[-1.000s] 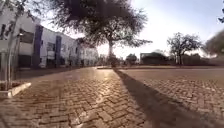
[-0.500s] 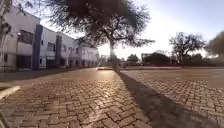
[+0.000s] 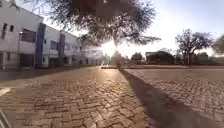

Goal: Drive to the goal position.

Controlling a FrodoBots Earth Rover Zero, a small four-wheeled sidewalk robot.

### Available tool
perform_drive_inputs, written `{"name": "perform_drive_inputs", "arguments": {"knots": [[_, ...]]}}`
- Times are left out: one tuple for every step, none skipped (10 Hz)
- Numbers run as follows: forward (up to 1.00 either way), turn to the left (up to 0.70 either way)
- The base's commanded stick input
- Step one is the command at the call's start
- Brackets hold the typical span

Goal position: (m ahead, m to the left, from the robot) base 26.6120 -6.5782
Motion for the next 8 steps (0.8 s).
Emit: {"name": "perform_drive_inputs", "arguments": {"knots": [[1.00,0.27],[1.00,0.27],[1.00,0.27],[1.00,0.27],[1.00,0.27],[1.00,0.27],[1.00,0.27],[1.00,0.27]]}}
